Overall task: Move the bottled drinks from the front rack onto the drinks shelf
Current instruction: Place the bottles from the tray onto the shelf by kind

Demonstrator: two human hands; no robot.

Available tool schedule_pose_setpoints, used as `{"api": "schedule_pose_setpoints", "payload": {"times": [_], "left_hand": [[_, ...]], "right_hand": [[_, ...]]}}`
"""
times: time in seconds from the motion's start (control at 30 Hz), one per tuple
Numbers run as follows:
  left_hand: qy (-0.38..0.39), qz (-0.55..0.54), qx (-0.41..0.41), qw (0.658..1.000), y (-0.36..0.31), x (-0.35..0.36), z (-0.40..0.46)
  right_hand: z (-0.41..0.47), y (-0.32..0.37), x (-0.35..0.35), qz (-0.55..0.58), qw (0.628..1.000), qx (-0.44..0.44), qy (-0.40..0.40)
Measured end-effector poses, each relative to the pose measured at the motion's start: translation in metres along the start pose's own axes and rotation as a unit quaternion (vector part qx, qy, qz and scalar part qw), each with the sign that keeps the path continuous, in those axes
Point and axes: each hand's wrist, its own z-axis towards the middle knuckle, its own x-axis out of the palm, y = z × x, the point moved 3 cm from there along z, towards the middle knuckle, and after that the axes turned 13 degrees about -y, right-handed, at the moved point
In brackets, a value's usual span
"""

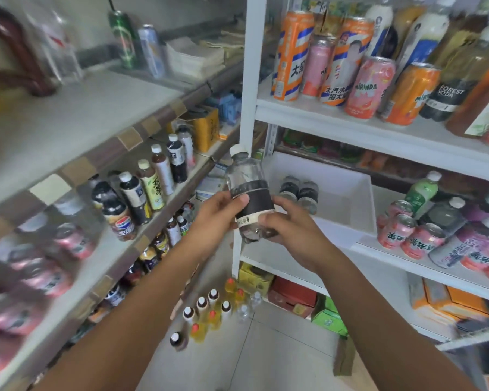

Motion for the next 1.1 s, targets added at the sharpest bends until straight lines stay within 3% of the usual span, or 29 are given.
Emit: {"api": "schedule_pose_setpoints", "payload": {"times": [0.3, 0.7, 1.1], "left_hand": [[-0.14, -0.036, 0.086, 0.986, -0.051, -0.057, -0.084], [-0.329, -0.01, 0.131, 0.935, -0.081, -0.14, -0.226], [-0.376, -0.005, 0.171, 0.911, -0.106, -0.243, -0.334]], "right_hand": [[-0.053, 0.033, 0.054, -0.036, 0.987, -0.1, 0.124], [-0.153, 0.065, 0.13, -0.099, 0.935, -0.245, 0.235], [-0.241, 0.088, 0.236, -0.101, 0.907, -0.287, 0.292]]}}
